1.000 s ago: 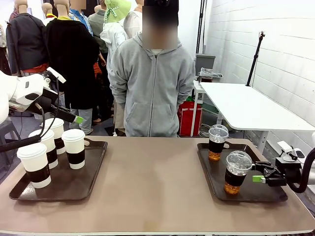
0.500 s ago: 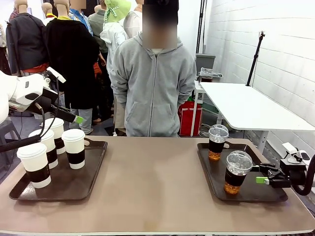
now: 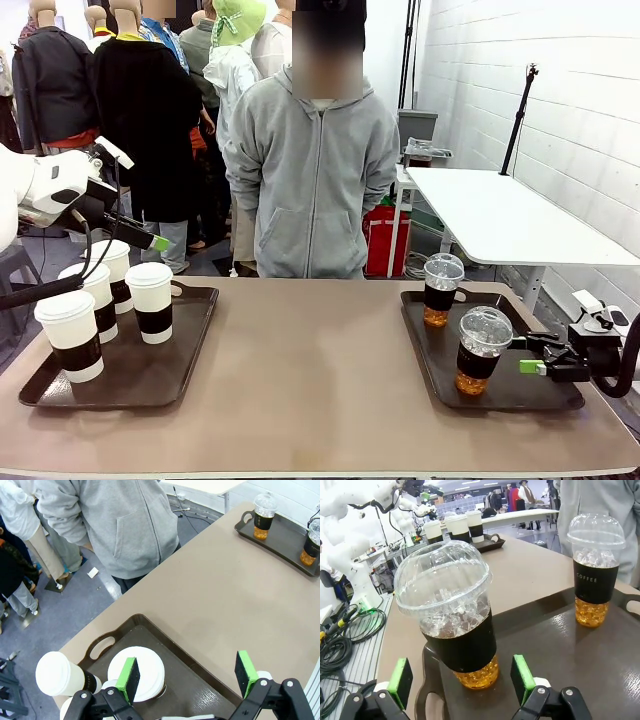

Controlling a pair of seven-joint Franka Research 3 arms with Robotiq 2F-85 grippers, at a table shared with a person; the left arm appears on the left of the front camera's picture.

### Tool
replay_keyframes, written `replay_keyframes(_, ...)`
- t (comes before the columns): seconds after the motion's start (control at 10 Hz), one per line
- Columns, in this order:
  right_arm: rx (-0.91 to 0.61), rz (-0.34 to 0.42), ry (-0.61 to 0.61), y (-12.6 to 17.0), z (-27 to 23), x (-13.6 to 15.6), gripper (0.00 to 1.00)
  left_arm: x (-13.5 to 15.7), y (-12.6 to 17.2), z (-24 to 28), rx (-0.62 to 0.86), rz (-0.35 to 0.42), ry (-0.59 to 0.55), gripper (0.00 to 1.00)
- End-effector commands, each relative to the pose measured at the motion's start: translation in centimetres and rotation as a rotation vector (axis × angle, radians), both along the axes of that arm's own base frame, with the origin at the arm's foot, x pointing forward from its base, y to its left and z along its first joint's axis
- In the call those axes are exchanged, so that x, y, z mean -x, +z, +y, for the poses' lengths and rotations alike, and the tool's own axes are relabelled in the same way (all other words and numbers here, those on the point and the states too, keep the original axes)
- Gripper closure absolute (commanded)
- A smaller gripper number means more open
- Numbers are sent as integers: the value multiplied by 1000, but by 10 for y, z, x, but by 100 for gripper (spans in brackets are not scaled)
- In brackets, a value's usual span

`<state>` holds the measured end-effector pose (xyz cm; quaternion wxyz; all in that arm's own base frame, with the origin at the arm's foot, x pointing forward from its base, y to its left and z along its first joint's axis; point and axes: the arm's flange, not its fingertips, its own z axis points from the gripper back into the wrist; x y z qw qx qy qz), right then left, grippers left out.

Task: Distribute the coffee onto the tray.
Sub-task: Pick up another iced Americano from the middle of the table and place it on the right Handle tray.

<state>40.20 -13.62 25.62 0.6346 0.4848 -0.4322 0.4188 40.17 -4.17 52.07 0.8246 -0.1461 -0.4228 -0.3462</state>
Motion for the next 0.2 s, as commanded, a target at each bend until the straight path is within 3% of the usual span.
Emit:
replay_keyframes(0.0,1,0,4,0,1,-2,0,-1,-2,1,8,6,-1,0)
replay_keyframes(0.1,1,0,4,0,1,-2,0,-1,-2,1,8,6,-1,0)
